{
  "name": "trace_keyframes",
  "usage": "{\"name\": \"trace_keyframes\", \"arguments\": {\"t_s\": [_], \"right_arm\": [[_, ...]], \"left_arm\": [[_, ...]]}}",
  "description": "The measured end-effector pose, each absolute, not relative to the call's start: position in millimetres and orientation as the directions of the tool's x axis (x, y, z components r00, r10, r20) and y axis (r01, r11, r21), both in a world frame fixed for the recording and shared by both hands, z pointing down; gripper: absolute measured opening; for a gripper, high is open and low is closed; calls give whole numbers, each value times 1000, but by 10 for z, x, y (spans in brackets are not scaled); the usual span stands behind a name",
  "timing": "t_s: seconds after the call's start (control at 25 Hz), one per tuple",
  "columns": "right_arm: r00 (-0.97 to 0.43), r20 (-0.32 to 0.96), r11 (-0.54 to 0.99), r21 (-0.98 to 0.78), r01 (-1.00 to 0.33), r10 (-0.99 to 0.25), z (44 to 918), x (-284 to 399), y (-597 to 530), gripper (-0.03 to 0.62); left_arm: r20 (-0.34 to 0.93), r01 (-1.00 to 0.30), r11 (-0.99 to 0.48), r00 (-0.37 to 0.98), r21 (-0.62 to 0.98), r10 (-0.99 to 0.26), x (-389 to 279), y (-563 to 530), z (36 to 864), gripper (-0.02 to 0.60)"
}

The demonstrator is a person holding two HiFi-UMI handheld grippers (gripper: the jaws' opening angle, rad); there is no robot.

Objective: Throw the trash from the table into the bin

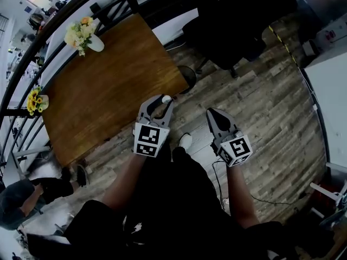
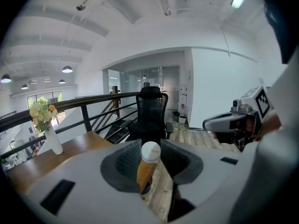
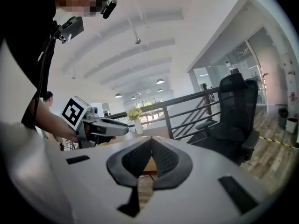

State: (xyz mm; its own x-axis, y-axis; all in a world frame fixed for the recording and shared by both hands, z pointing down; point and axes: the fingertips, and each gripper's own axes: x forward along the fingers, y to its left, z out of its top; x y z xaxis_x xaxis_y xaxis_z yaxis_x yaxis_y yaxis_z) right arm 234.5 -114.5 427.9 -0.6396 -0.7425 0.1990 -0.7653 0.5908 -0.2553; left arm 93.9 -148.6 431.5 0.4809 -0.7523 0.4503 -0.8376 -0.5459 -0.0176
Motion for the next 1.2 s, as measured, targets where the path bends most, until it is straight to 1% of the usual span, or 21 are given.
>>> {"name": "trace_keyframes", "arguments": {"t_s": [0.2,0.4,0.64,0.88,1.0,1.2], "right_arm": [[-631,189,578,-270,-770,-752,4350,2429,-1175,12],[-632,182,576,-281,-768,-754,4273,2413,-1338,12],[-603,208,545,-276,-792,-770,4340,2512,-1670,12],[-623,226,578,-240,-780,-748,4192,2200,-2256,12],[-628,208,586,-230,-777,-750,4061,2054,-2551,12],[-616,228,579,-212,-787,-754,3996,1969,-2804,12]], "left_arm": [[465,-817,-576,499,-28,-731,1083,-1495,4389,135],[457,-793,-608,531,-29,-714,1244,-1740,4393,135],[436,-779,-627,562,-6,-703,1398,-2093,4415,135],[432,-769,-638,587,34,-685,1316,-2518,4496,135],[435,-760,-649,595,31,-676,1263,-2724,4519,135],[425,-750,-660,614,49,-666,1246,-2962,4526,135]]}}
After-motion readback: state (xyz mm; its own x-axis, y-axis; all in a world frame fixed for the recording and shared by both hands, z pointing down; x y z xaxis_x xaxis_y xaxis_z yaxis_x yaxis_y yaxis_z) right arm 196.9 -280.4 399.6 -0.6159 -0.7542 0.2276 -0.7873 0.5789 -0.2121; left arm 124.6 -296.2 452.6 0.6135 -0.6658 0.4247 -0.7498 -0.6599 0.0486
